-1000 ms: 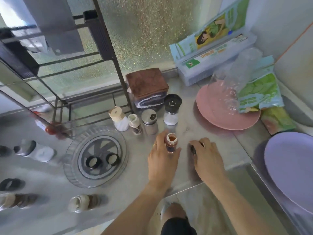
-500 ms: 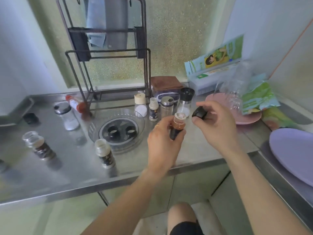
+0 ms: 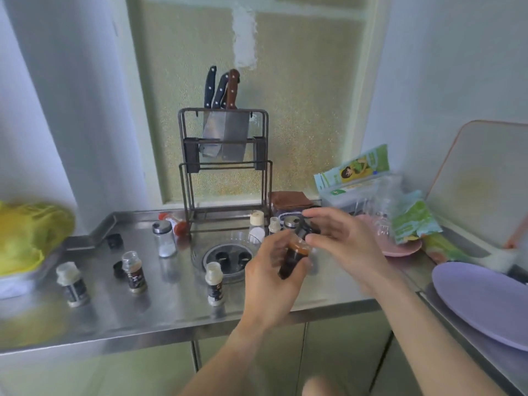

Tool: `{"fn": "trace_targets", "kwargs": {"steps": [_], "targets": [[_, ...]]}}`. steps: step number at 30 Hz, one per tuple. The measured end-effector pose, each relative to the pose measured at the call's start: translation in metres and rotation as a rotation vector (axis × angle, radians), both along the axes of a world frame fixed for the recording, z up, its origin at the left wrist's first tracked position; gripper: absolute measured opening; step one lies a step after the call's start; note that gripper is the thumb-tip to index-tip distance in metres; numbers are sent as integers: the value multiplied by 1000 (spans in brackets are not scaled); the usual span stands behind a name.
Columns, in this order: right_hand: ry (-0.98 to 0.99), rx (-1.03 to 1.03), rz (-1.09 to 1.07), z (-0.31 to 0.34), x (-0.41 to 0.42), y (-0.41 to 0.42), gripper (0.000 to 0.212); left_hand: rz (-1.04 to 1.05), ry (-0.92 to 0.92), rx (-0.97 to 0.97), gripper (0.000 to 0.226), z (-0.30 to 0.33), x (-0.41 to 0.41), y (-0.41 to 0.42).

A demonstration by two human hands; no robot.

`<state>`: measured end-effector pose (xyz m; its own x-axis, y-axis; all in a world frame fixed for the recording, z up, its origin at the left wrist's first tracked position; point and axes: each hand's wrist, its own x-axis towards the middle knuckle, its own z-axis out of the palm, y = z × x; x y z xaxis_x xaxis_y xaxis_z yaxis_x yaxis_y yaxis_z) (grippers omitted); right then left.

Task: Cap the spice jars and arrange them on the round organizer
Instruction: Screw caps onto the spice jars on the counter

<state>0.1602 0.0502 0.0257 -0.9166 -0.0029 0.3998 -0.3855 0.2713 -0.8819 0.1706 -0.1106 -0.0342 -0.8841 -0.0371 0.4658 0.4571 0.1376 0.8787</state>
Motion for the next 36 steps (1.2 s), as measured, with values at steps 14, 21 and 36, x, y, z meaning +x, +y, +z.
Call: {"fn": "trace_targets", "kwargs": {"steps": [14,21,36], "targets": [[-144,427,311,29,-51,28,41,-467,-524,704,42,-16,-56,-11],[-220,651,160,10,-77,32,30,-442,-623,705,30,-40,-80,-1],[-380,674,179,-2,-89,39,26,-464,-710,704,27,-56,-94,6]]}}
